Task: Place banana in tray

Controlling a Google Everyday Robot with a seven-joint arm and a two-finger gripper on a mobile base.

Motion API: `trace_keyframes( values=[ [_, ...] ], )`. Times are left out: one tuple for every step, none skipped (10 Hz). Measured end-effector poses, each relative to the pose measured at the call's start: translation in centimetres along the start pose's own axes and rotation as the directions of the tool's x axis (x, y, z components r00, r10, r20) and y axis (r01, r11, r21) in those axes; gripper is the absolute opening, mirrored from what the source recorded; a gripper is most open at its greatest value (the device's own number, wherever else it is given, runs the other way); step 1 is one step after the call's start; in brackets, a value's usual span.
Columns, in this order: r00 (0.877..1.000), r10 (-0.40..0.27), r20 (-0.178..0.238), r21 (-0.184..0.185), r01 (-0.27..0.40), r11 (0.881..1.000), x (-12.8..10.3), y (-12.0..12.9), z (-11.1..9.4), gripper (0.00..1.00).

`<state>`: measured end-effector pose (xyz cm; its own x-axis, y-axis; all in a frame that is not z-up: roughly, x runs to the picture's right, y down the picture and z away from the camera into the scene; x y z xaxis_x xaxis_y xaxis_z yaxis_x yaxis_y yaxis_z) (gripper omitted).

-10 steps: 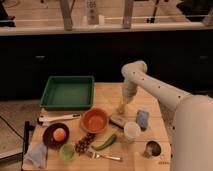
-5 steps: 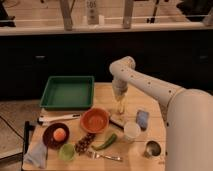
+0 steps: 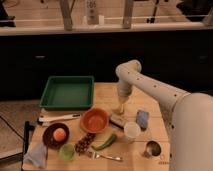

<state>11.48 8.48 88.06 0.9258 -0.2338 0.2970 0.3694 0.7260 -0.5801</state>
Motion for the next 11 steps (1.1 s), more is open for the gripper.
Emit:
trace_keyframes(
  values=[
    [1.000,-0.008,0.007,0.000,0.008,1.000,0.0,0.0,0.1,0.79],
    [1.000,-0.019,0.015,0.000,0.019,1.000,0.2,0.1,0.3,0.80],
    [0.999,-0.036,0.025,-0.007,0.036,0.999,0.5,0.3,0.5,0.80],
    [0.998,-0.052,0.032,-0.016,0.053,0.998,0.8,0.5,0.7,0.80],
    [0.996,-0.077,0.046,-0.026,0.078,0.997,1.0,0.7,1.0,0.80],
    [0.994,-0.096,0.057,-0.034,0.098,0.995,1.5,1.1,1.3,0.80],
    [0.990,-0.118,0.074,-0.039,0.121,0.992,2.0,1.4,1.6,0.80],
    [0.987,-0.136,0.088,-0.045,0.140,0.989,2.5,1.7,2.1,0.80],
    [0.984,-0.147,0.098,-0.048,0.152,0.987,2.9,1.8,2.5,0.80],
    [0.981,-0.161,0.109,-0.051,0.168,0.985,3.3,2.0,2.9,0.80],
    [0.978,-0.173,0.119,-0.052,0.180,0.982,3.4,1.9,3.3,0.80]
  ],
)
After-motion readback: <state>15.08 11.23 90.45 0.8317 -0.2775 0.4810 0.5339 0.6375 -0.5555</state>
